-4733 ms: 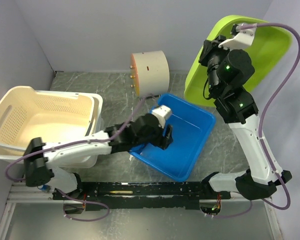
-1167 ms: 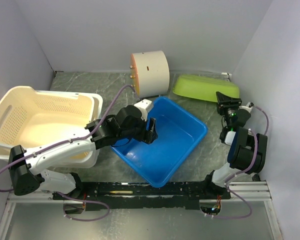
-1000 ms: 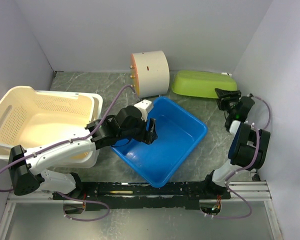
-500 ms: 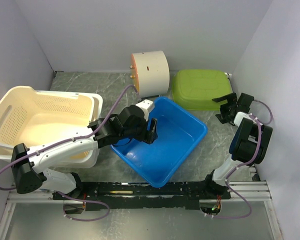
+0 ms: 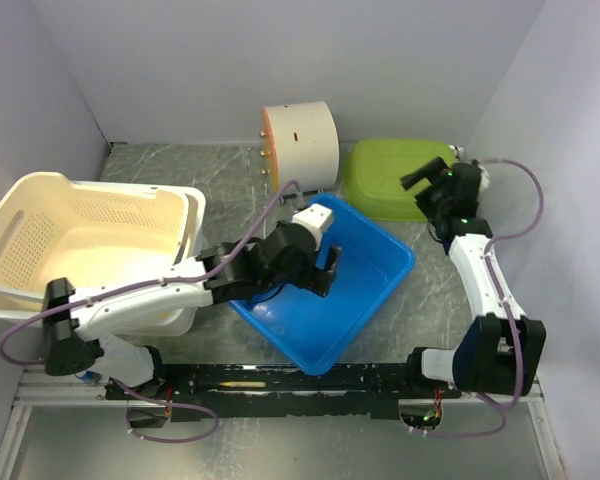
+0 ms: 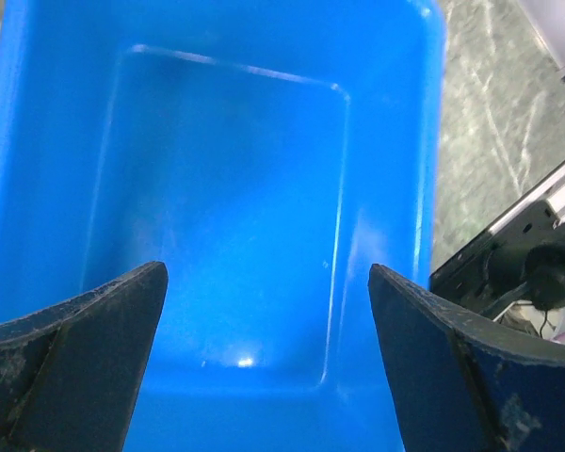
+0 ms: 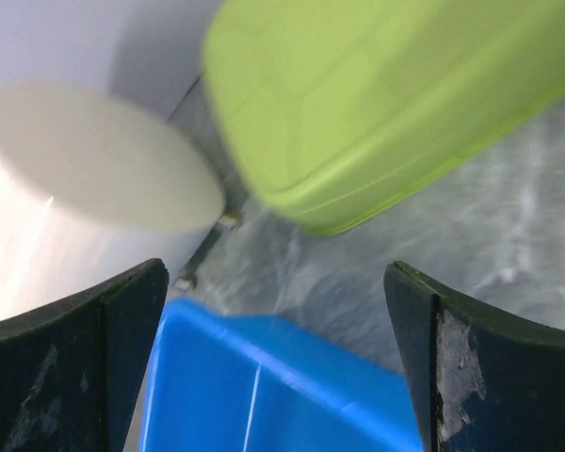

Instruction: Turn the large container upside down

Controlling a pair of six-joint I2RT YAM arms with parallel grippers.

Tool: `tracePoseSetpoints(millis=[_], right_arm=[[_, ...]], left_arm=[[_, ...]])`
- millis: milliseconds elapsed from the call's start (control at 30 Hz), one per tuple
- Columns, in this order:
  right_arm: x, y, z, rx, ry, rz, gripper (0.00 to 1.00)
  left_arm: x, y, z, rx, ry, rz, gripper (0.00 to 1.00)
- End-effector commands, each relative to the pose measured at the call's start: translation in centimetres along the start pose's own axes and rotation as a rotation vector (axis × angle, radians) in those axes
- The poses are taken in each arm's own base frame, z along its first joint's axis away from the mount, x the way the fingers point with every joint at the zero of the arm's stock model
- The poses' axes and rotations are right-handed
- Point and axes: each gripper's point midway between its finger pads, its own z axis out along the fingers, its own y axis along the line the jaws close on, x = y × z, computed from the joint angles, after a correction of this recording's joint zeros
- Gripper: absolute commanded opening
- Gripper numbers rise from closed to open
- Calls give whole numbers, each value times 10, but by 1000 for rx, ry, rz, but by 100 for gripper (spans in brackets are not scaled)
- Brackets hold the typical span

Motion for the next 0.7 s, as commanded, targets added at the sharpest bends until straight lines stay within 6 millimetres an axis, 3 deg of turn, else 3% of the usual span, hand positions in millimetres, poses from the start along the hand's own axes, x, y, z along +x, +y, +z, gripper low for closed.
tracePoseSetpoints(millis=[0, 100, 200, 300, 400, 533, 667], right_arm=[[-1, 23, -33, 69, -73, -178, 100], [-15, 19, -51, 135, -109, -211, 100], [-56, 22, -76, 228, -233, -275, 100], [-88, 36, -100, 269, -298, -284, 100], [-101, 55, -115, 233, -308, -245, 100], [-107, 74, -128, 148, -319, -253, 100], [-112, 77, -141, 129, -345, -277, 100]], left_arm=[[-17, -27, 11, -11, -9, 84, 100], [3, -59, 20, 70, 22, 117, 99], [24, -97, 33, 137, 80, 144, 99], [59, -124, 45, 157, 157, 206, 99], [84, -143, 55, 175, 200, 239, 99], [106, -132, 73, 51, 248, 287, 96], [116, -115, 78, -36, 250, 289, 87]])
